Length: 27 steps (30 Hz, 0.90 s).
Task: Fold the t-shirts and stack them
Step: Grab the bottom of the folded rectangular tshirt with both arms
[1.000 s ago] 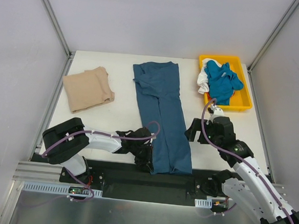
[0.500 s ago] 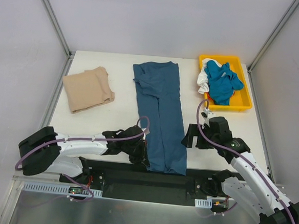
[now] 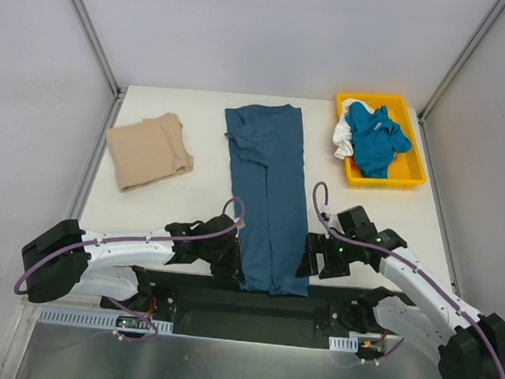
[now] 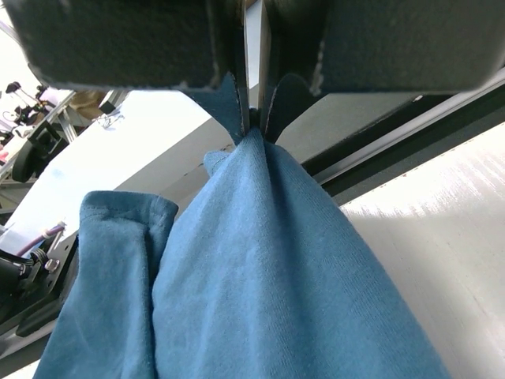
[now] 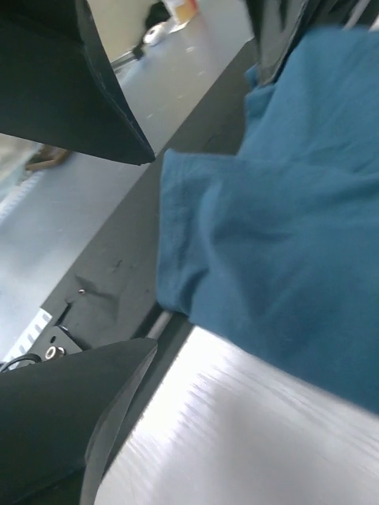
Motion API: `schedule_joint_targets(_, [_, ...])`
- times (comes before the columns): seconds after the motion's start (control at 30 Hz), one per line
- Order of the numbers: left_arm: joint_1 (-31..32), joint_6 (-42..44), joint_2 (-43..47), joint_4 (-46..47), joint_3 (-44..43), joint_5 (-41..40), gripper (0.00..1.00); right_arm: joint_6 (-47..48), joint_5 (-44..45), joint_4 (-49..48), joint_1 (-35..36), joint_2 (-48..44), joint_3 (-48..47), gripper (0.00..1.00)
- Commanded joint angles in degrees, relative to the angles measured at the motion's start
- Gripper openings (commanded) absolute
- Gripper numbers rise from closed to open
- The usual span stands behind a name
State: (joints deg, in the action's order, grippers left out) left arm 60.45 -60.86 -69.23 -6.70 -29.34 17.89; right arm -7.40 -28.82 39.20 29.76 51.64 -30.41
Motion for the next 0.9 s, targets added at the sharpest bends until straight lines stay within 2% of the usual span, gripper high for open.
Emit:
schedule_joint_targets(0.0, [0.46,0.30,-0.11,-1.21,-1.24,-0.40,0.00,-2.44,-2.47,0.36,2.93,3.11,1.93,0.93])
schedule_joint_targets(0.2, [0.46,-0.57,-0.11,-1.21,-0.72,-0.66,0.00,-5.78,0.07,-5.53,6.45,6.19,4.22,0.82])
schedule_joint_targets(0.23, [0.46,-0.57,-0.11,-1.21,-0.63,-0.84,0.00,-5.96,1.21,-6.41,6.63,6.54,4.57,0.76])
schedule_joint_targets(0.33, [0.46,-0.93,-0.46,-1.21,-0.71,-1.54,0.00,-7.19,2.98,-8.78,7.42,8.04,6.06,0.68])
schedule_joint_targets(0.57, [0.55,-2.33,-0.55,-1.04,-0.10,-2.24,0.00,-9.56,1.31,-15.64,11.02,12.42,8.09,0.64])
schedule_joint_targets(0.67, [0.55,-2.60,-0.03,-1.21,0.16,-2.33,0.00,-11.41,0.08,-19.51,11.98,14.45,8.35,0.47])
schedule_joint_targets(0.7, [0.55,-2.68,0.15,-1.21,0.34,-2.25,0.00,-11.24,0.43,-19.16,12.08,14.63,7.92,0.32])
schedule_joint_targets(0.77, [0.46,-2.77,1.02,-1.21,0.60,-2.42,0.00,-10.62,1.65,-17.76,12.16,14.02,7.21,0.19])
schedule_joint_targets(0.8, [0.46,-2.86,1.46,-1.21,0.86,-2.60,0.00,-10.18,2.53,-15.49,12.17,13.41,6.86,0.07])
schedule_joint_targets(0.83, [0.55,-2.86,1.82,-1.21,0.95,-2.60,0.00,-9.57,2.71,-14.25,12.17,12.53,5.64,0.01])
schedule_joint_targets(0.87, [0.55,-2.95,2.86,-1.21,1.13,-2.60,0.00,-9.04,2.63,-12.76,12.17,10.61,4.93,0.01])
